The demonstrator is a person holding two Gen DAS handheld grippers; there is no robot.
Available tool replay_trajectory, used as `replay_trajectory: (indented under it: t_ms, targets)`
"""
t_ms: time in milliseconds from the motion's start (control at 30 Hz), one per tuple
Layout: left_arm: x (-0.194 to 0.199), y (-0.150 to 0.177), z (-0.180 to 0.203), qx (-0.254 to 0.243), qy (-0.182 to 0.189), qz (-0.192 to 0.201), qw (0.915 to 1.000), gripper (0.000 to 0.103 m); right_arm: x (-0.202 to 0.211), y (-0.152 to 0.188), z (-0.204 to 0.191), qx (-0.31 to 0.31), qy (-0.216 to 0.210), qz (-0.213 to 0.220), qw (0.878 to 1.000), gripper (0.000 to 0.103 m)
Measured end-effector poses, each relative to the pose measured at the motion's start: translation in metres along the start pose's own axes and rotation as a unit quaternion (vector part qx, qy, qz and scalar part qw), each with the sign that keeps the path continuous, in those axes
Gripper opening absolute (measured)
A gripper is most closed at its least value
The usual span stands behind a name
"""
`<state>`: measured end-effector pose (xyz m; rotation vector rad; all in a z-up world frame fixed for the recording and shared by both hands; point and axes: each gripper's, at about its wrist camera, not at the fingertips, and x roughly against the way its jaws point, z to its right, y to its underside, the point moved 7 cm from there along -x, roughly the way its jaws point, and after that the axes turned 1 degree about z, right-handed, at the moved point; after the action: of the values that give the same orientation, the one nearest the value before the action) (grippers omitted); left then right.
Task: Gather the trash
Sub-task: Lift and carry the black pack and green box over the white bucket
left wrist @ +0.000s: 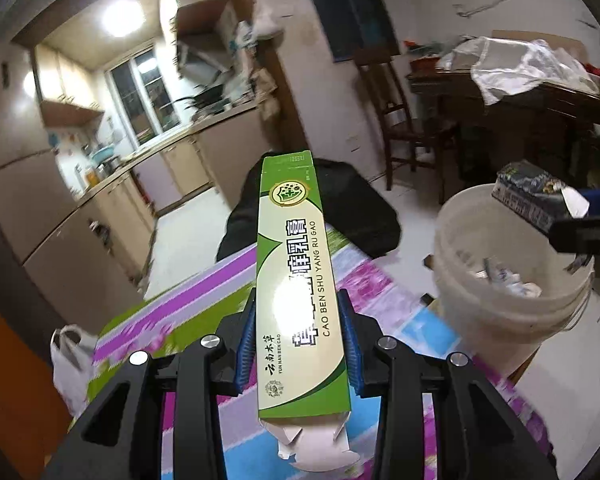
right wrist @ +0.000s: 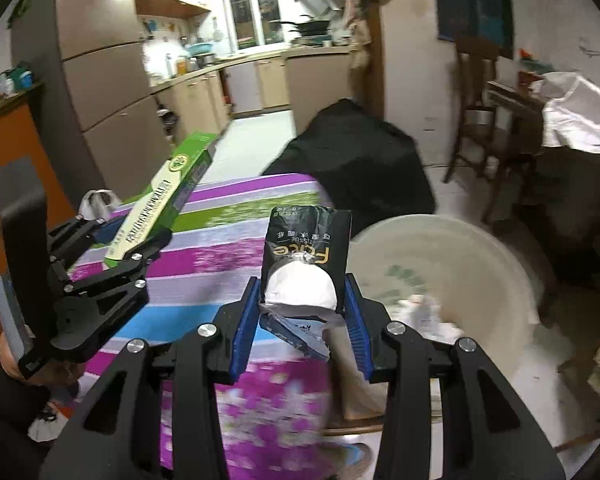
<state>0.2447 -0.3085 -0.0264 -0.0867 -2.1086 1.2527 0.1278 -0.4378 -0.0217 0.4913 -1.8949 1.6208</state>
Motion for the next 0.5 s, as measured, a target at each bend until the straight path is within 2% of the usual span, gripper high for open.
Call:
replay_trajectory:
  t_ms: [300,500]
  targets:
    - [-0.030,-0.051,0.094,-0.059,0.053,0.013,0.9968,0.038,0.004,0.003,0.096,-0.052,0.066,-0.040,0.996,0.039]
    - [-0.053,-0.066,0.148,-0.092,0.085,0.008,0.9921,0.038,-0.001,0.006,0.143,-0.089,0.084,-0.070,0.990,0.039]
